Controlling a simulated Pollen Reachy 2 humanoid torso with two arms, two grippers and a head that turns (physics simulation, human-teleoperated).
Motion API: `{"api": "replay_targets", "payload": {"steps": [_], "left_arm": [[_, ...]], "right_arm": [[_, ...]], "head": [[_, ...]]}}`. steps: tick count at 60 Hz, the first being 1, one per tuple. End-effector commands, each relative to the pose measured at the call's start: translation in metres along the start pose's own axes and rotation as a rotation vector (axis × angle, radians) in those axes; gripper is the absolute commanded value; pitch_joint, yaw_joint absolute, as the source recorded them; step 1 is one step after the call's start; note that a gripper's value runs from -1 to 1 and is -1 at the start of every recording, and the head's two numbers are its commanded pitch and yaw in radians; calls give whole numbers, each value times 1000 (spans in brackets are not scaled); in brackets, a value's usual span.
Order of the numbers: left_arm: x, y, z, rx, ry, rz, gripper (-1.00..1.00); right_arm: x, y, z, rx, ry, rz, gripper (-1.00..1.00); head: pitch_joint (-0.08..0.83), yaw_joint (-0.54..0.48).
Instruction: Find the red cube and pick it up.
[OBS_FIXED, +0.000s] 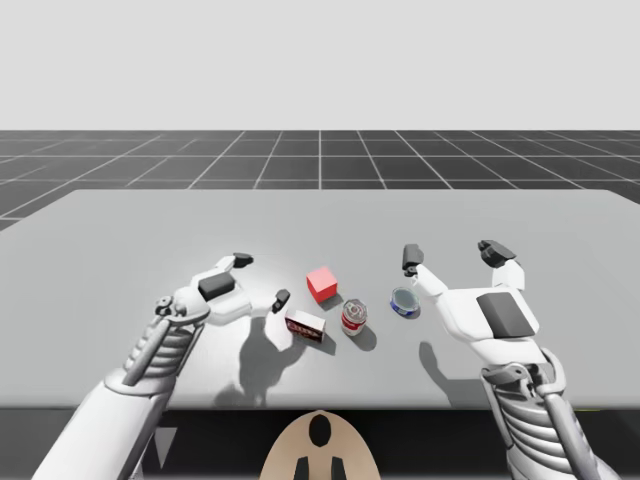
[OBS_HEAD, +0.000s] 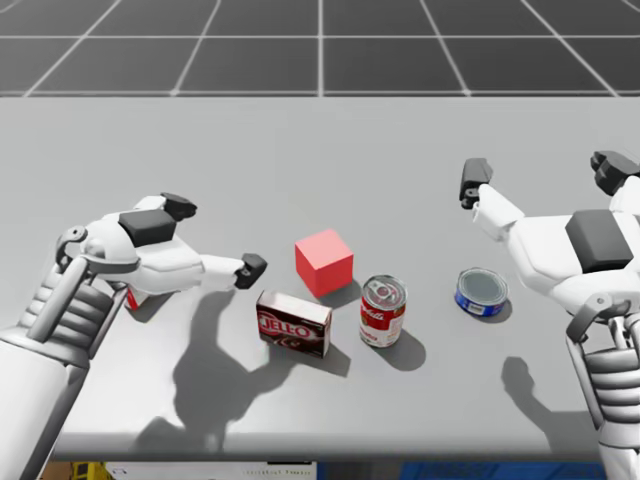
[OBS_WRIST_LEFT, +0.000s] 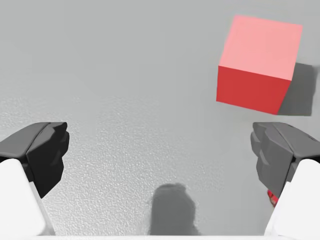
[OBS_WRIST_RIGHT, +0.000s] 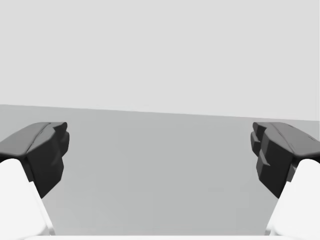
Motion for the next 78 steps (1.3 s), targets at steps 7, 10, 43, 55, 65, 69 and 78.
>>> {"api": "replay_targets", "payload": {"steps": [7,10,43,55,65,69,78], "left_arm": [[26,-21,-46,-127,152,-1,-1000],[29,-23,-50,-141,163,3,-1000],[31,-37,-108,-170,283,23,-1000],[26,-40,-128,-162,291,16,-1000],[21,-45,-142,-162,301,6,-1000],[18,-46,-145,-158,296,0,-553],[14,-47,-143,-167,298,-4,1000]], "right_arm": [[-1,2,1,0,3,-18,-1000],[0,2,1,1,3,-19,-1000],[1,0,1,5,3,-23,-1000],[0,0,1,5,3,-22,-1000],[1,-1,1,6,1,-24,-1000],[1,-1,1,5,0,-24,-1000],[1,-1,1,5,-2,-25,-1000]], "head": [[594,-8],[593,-10],[599,-34],[597,-37],[594,-40],[593,-44],[591,-47]]}}
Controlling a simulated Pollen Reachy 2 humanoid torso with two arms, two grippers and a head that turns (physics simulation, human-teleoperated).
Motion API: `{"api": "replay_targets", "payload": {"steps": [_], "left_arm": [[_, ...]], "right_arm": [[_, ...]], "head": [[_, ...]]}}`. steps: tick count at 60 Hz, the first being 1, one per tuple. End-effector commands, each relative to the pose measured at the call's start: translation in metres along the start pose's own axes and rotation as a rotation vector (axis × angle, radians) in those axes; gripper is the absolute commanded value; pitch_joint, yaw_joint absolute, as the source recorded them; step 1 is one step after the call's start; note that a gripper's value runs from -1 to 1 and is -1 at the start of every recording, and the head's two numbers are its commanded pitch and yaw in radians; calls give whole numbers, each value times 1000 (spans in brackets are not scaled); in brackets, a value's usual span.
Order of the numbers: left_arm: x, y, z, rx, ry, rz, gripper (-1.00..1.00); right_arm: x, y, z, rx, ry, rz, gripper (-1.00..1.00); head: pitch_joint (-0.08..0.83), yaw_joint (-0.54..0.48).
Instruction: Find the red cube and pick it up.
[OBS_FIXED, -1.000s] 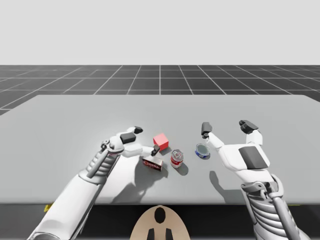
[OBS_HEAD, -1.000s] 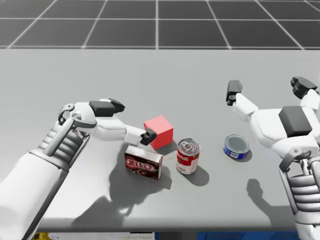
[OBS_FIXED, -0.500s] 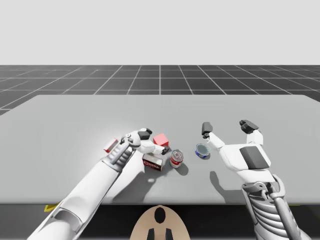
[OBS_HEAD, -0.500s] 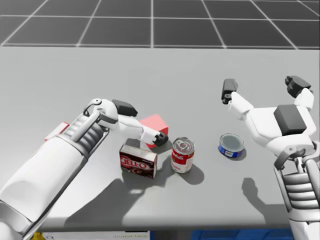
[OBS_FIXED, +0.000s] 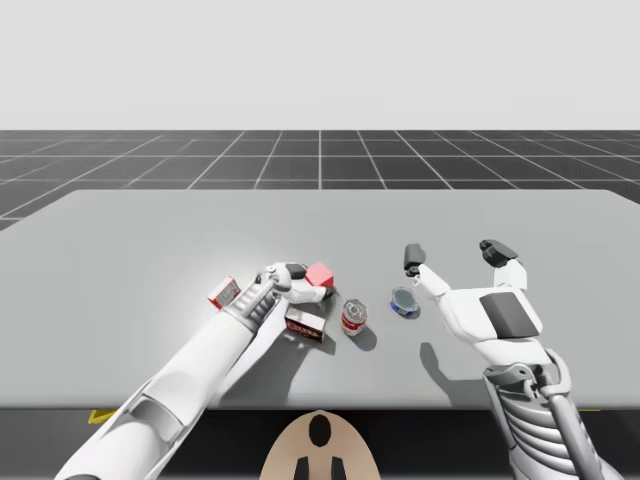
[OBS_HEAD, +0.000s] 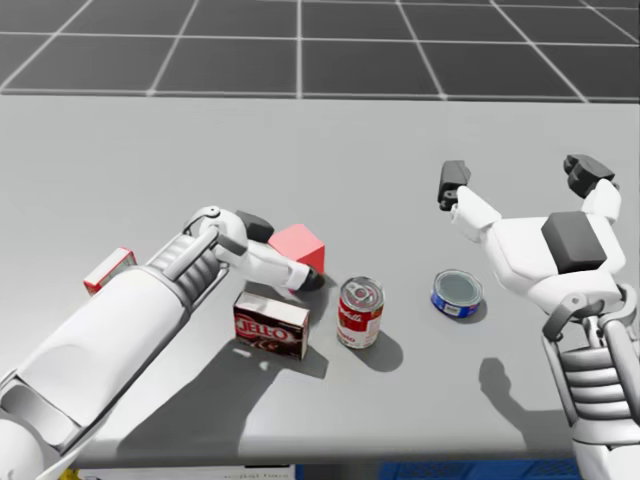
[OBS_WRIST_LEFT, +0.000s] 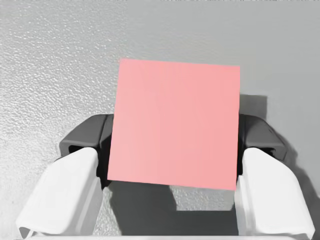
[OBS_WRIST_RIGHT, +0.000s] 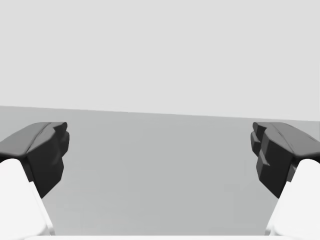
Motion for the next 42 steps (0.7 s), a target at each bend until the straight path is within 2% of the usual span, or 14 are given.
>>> {"api": "replay_targets", "payload": {"steps": [1,12,23,30,36,42], "left_arm": [[-4,-9,-9,-6,21,0,1000],[-10,-10,-7,-10,25,-9,1000],[-13,-13,-6,-14,30,-20,1000],[-12,-14,-5,-14,30,-26,1000],[0,-14,4,-8,5,-38,1000],[28,-10,31,-6,-71,-35,1000]], "right_arm": [[0,2,1,-3,0,-16,-1000],[0,2,1,-3,1,-17,-1000],[-1,2,1,-3,2,-18,-1000],[-1,3,2,-3,1,-18,-1000],[-1,3,2,-1,5,-29,-1000],[-1,1,2,-3,10,-38,-1000]], "head": [[591,-46],[540,-38],[378,-35],[316,-37],[297,-40],[291,-42]]}}
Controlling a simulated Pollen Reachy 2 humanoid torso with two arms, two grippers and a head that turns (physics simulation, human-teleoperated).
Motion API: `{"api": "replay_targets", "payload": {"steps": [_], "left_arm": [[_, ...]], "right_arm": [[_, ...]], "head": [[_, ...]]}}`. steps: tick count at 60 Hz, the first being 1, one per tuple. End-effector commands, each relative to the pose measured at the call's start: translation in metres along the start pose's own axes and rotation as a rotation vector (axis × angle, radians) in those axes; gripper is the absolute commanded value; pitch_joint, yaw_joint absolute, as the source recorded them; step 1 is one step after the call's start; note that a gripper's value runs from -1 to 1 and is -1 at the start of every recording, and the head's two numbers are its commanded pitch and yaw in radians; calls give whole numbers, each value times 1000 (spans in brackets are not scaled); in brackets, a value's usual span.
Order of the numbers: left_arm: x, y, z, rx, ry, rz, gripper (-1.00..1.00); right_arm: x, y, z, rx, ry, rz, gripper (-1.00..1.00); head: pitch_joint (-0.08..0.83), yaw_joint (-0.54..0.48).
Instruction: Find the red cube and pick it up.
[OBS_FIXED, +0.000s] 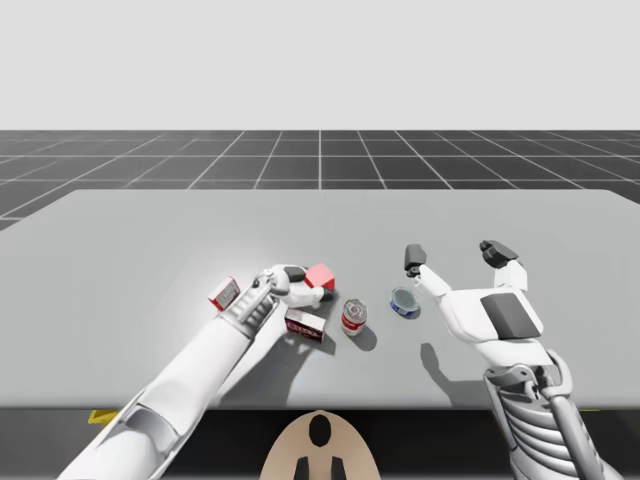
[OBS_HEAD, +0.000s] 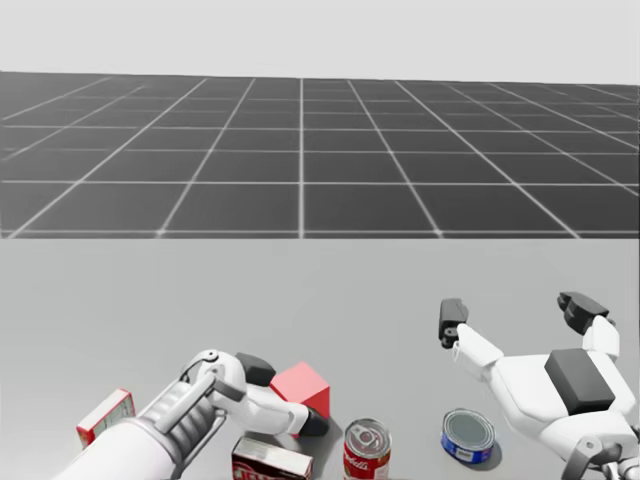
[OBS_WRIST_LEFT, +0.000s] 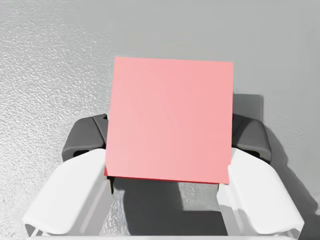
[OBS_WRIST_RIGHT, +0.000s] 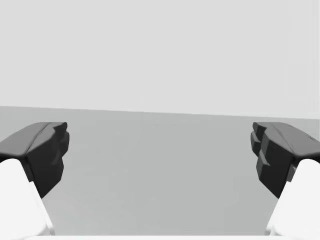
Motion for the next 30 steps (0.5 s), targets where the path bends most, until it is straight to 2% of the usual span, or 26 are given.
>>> {"api": "replay_targets", "payload": {"steps": [1,7,21,30], "left_arm": [[34,-4,25,16,-52,-14,1000],[56,0,51,27,-109,-31,1000],[95,0,101,70,-234,-65,1000],[120,-8,152,80,-393,-70,1000]], "right_arm": [[-1,2,0,-3,8,-31,-1000],[0,0,0,13,24,-62,-1000],[-1,-3,1,40,23,-58,-1000],[-1,-7,2,55,21,-60,-1000]], "head": [[291,-43],[289,-48],[285,-49],[278,-49]]}}
